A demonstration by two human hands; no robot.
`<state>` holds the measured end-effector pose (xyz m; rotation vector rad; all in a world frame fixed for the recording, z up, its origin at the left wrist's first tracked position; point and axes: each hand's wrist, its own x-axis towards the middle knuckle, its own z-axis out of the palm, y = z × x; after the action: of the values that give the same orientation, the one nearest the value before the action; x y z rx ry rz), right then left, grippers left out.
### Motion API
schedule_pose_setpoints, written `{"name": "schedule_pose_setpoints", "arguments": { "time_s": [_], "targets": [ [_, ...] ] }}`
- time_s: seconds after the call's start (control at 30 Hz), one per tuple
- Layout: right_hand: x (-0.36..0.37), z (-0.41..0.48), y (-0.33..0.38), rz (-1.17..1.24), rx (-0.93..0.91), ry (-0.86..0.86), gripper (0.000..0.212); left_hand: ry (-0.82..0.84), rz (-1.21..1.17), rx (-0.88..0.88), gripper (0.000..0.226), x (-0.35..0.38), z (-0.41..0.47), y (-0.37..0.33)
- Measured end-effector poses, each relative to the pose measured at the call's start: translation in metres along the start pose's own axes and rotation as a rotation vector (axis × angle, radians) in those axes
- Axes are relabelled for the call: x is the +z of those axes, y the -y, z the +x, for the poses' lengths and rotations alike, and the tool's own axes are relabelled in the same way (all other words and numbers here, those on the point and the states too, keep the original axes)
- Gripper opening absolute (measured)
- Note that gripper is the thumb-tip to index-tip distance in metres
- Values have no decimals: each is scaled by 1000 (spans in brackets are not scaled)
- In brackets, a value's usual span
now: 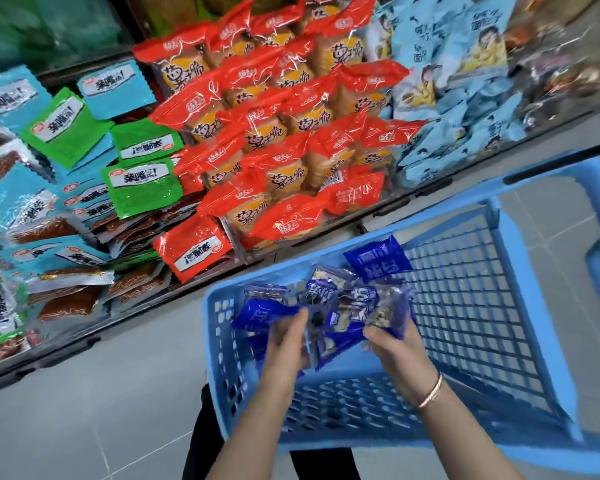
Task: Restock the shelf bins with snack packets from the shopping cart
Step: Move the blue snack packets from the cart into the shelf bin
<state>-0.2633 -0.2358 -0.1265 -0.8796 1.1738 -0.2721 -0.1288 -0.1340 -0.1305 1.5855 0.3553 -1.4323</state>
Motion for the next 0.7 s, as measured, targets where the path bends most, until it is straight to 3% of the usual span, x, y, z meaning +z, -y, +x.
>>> {"name": "schedule_pose_setpoints", "arguments": {
  "time_s": [0.07,0.17,0.3,0.33,0.47,0.7],
  "targets": [
    [-5,-6,1,177,105,139,62,170,-190,-206,30,8,3,-7],
    [-11,-8,5,265,238,130,73,69,-191,-180,33,4,2,-5],
    [-14,-9,14,377,137,138,32,27,-305,-157,33,-17,0,-4],
    [-16,-10,15,411,92,163,31,34,-322,-146,32,-21,0,-4],
    [-16,-10,19,432,18,188,48,53,-381,-117,10,-27,3,-8],
    [17,-12,-6,155,-94,113,73,149,-317,-132,7,-15,2,-4]
  ]
}}
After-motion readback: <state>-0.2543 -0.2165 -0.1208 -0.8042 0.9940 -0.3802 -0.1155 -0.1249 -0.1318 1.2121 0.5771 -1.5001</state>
